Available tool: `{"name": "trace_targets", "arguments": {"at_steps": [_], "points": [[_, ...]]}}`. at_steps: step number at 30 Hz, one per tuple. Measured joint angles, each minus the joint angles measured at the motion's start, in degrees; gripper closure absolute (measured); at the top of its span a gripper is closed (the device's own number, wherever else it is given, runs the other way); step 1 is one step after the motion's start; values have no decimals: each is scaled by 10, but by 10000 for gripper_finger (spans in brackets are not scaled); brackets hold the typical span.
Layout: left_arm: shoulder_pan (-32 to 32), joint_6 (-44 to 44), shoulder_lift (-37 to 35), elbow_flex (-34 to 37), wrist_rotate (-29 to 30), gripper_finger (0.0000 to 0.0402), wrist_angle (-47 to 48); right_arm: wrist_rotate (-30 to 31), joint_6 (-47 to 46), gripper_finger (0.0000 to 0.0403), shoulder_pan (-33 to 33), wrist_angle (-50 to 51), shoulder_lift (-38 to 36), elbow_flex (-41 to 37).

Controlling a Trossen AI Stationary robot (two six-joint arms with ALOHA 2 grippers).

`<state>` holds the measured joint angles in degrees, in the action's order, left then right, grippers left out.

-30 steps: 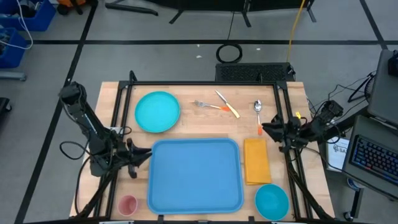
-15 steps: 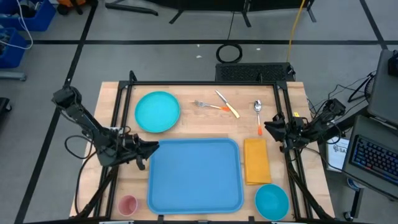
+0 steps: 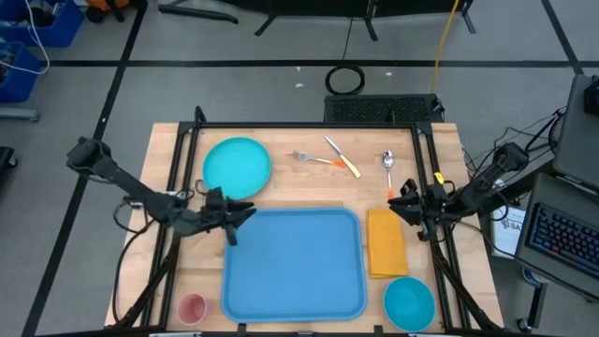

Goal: Set up tray
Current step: Put the green plate on the blue tray

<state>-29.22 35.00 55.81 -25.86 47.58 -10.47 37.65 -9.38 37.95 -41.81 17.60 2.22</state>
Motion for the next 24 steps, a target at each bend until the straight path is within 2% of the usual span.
{"name": "trace_targets", "arguments": {"at_steps": [5,7,10,15,20,24], "points": [[76,116,13,-128,-50,298,342,0,-3,328,0,-10,14,0],[114,153,18,-161,-103,298,437,0,-2,328,0,-11,17,0],[171,159,33,-190,-181,298,524,1,0,328,0,-13,18,0],[262,104,87,-199,-274,298,551,17,17,328,-1,-24,18,0],[337,14,180,-200,-363,298,535,17,21,328,-5,-26,19,0],[354,-14,244,-229,-372,298,536,15,21,328,-5,-25,21,0]]}}
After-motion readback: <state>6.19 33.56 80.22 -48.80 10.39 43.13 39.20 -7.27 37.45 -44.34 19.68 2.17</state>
